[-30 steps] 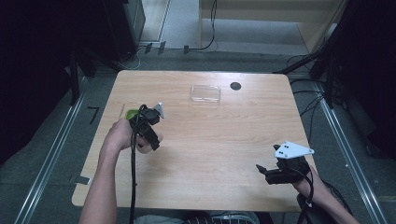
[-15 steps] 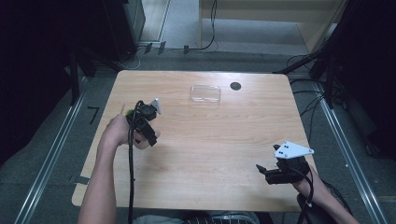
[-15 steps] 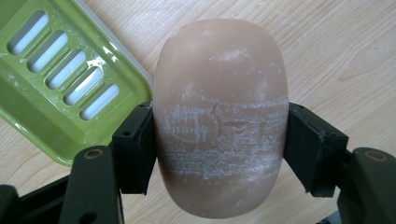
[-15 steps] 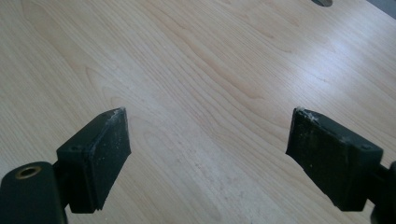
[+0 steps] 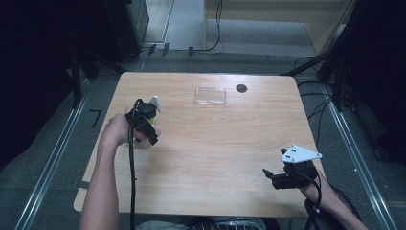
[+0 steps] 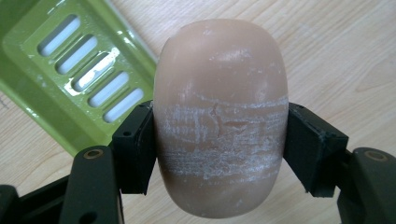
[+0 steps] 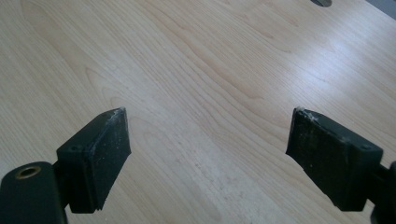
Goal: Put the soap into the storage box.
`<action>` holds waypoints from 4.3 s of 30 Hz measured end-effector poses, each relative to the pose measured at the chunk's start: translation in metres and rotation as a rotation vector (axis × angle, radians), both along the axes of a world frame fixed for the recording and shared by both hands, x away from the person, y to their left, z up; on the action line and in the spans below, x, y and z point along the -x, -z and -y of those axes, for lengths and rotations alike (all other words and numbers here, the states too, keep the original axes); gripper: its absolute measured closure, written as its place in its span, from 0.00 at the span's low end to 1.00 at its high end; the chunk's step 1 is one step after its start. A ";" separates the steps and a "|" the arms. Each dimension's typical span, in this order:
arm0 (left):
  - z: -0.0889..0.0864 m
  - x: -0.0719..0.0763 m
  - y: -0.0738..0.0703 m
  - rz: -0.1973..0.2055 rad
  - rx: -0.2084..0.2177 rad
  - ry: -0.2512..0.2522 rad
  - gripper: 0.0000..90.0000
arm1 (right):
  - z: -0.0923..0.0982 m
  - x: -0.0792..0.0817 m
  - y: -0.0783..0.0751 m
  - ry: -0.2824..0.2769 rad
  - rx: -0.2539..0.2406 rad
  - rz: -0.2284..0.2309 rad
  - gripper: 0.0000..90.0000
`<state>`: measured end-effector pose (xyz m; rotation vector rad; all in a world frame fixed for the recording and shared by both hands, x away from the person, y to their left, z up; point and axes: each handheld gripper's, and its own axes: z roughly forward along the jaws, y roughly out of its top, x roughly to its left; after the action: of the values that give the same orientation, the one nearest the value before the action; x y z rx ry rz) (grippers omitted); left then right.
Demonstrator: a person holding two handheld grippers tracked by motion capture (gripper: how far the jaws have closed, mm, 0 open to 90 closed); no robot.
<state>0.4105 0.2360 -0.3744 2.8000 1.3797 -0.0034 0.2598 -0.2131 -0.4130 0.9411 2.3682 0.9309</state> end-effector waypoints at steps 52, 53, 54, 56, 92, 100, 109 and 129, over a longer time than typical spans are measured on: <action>-0.035 -0.023 0.016 0.132 0.056 -0.203 0.38 | 0.001 0.000 0.000 0.001 -0.005 0.006 0.15; -0.035 -0.023 0.017 0.137 0.056 -0.208 0.38 | 0.001 0.000 0.000 0.001 -0.005 0.006 0.15; -0.035 -0.023 0.017 0.137 0.056 -0.208 0.38 | 0.001 0.000 0.000 0.000 -0.005 0.006 0.15; -0.035 -0.024 0.017 0.142 0.057 -0.212 0.38 | 0.001 0.000 0.000 0.001 -0.006 0.006 0.15; -0.052 -0.026 0.038 0.271 0.087 -0.387 0.38 | 0.002 0.000 0.000 0.004 -0.009 0.006 0.15; -0.055 -0.027 0.041 0.276 0.104 -0.419 0.38 | 0.002 0.000 0.000 0.001 -0.010 0.007 0.15; -0.055 -0.028 0.045 0.281 0.093 -0.447 0.38 | 0.001 0.000 0.000 0.002 -0.008 0.008 0.15; -0.055 -0.032 0.056 0.287 0.077 -0.479 0.38 | 0.002 0.001 0.000 0.009 -0.009 0.005 0.15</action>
<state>0.4421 0.2914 -0.4303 2.2282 1.8705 0.3285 0.2589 -0.2153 -0.4126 0.9504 2.3554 0.9402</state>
